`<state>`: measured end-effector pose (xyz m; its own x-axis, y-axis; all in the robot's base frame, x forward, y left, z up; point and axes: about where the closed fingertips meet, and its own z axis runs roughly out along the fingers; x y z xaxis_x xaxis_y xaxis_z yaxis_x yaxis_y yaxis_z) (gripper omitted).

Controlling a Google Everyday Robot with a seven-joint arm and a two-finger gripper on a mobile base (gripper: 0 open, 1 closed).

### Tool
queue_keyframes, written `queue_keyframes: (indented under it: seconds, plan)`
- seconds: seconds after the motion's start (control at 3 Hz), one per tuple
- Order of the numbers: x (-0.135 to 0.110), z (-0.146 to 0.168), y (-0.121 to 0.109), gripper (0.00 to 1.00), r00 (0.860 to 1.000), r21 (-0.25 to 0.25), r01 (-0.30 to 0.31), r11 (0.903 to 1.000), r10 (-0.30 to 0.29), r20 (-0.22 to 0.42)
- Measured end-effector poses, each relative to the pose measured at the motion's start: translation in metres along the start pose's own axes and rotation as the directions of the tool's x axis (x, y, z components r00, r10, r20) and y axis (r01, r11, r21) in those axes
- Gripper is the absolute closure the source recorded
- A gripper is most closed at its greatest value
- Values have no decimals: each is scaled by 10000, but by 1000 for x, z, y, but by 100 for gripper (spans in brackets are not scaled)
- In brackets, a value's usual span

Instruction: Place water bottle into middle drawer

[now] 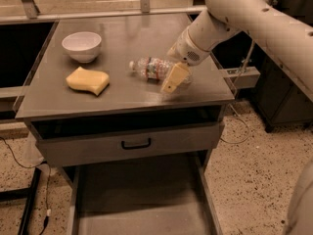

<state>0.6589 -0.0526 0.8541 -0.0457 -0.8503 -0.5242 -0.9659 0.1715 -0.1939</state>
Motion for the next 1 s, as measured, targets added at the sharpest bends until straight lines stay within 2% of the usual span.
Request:
queue_keyframes:
  seconds: [1.0]
  plan:
    - [0,0,0,88,10000,-1,0,10000,0,0]
